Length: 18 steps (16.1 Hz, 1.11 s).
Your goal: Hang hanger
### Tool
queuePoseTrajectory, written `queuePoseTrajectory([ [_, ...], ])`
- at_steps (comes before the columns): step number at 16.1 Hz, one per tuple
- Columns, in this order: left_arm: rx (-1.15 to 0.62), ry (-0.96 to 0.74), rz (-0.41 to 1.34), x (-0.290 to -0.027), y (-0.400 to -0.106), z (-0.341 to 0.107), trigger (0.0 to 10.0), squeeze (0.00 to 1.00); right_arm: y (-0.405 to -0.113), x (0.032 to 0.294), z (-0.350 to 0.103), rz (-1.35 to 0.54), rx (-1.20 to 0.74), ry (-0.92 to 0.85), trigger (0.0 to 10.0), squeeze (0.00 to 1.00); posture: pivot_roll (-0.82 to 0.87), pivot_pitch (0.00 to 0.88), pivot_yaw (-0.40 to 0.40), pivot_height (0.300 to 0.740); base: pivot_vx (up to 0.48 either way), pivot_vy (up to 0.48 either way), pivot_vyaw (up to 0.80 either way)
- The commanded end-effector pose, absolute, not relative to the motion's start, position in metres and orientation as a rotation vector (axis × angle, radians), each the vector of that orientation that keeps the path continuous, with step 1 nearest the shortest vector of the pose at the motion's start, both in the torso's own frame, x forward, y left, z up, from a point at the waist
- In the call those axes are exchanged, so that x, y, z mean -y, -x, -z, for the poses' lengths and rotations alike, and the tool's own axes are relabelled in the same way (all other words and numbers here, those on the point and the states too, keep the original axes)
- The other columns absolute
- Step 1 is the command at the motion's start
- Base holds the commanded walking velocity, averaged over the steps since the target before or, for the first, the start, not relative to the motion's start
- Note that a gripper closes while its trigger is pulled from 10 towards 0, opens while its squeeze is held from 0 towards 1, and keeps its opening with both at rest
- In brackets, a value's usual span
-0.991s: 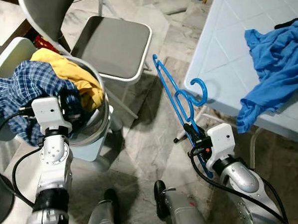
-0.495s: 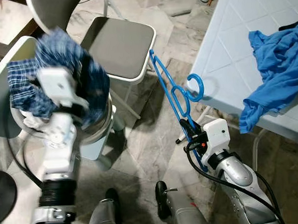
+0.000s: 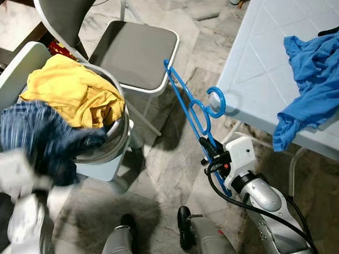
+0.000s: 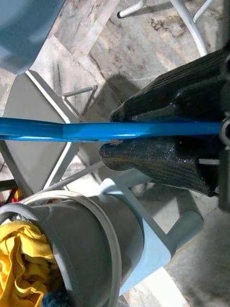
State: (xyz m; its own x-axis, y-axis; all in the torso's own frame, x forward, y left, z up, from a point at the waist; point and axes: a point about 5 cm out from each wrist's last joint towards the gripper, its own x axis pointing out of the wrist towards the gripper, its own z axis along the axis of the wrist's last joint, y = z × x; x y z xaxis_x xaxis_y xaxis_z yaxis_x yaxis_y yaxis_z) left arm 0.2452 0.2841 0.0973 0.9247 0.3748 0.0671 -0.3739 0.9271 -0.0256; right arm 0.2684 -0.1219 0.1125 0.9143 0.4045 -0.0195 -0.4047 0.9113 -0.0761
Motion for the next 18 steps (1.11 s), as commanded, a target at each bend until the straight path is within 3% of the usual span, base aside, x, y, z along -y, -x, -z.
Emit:
queuePoseTrajectory([
  [1,0.007,0.048,-0.434,-0.289,-0.236,-0.082,0.0,0.00,-0.266,0.124,-0.107,-0.424,-0.017,0.084,10.0,0.00,-0.16,0.347,-0.078,0.740,0.000,0.000,0.00],
  [7,-0.050,0.047,-0.412,-0.283,-0.235,-0.068,0.0,0.00,-0.265,0.127,-0.107,-0.422,-0.019,0.091,10.0,0.00,-0.18,0.356,-0.079,0.740,0.000,0.000,0.00],
  [12,0.144,-0.067,-0.332,-0.279,-0.261,-0.117,0.0,0.00,-0.265,0.127,-0.105,-0.416,-0.023,0.087,10.0,0.00,-0.17,0.352,-0.068,0.740,0.000,0.000,0.00],
  [14,0.355,-0.152,-0.279,-0.277,-0.279,-0.176,0.0,0.00,-0.266,0.126,-0.104,-0.413,-0.021,0.083,10.0,0.00,-0.17,0.350,-0.066,0.740,0.000,0.000,0.00],
  [18,0.452,-0.239,-0.286,-0.297,-0.298,-0.218,0.0,0.00,-0.267,0.122,-0.105,-0.418,-0.016,0.079,10.0,0.00,-0.17,0.349,-0.066,0.740,0.000,0.000,0.00],
])
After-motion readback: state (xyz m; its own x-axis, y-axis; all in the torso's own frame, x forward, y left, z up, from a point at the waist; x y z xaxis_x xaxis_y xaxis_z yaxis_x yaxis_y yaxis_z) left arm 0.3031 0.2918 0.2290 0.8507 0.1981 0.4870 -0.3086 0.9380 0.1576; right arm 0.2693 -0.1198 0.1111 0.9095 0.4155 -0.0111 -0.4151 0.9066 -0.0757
